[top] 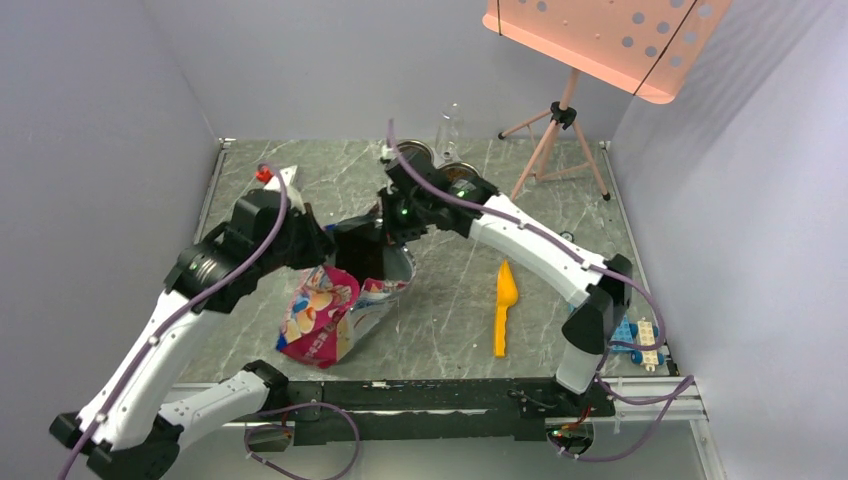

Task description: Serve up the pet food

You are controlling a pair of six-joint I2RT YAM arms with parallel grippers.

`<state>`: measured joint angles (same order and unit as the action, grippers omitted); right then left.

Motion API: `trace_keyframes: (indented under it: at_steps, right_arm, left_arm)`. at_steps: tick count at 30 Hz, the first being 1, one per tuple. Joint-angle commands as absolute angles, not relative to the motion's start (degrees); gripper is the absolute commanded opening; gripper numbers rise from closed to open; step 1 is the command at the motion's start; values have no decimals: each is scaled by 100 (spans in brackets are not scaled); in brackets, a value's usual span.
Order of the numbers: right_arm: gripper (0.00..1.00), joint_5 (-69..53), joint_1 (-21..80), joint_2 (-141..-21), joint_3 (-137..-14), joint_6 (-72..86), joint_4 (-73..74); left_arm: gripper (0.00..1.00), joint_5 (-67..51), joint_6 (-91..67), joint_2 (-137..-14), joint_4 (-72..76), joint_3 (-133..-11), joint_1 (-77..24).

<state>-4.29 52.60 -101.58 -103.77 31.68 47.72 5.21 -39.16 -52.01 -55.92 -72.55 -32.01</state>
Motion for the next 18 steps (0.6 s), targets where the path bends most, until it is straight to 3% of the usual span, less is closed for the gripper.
trace_keyframes:
  at_steps: [1,5,10,13,15,18]
  right_arm:
    - [0,744,4652,-9243,-11371,4245,4507]
    - [0,909,4584,-9267,-11796,4495,4418]
    - [0,661,4579,-9334,-11936,4624,4171]
    - [0,513,4560,-9362,-11936,4703,4155]
    - [0,395,4496,-9333,-11844,4777,4085]
    - [0,184,4355,-9299,-11722,4924,4000]
  left_arm:
    - [0,-560,-3624,-5846,-4630,-7886,-3194]
    - [16,-1729,-3428,-6607,-4546,-8424,-3199]
    - [63,-2267,-3190,-7046,-4396,-8458,-3288]
    - [86,-2213,-2950,-7059,-4312,-8528,-3497]
    - [95,-2016,-2742,-7062,-4370,-8611,-3684]
    - [99,-1505,-2511,-7088,-4626,-8687,-4050]
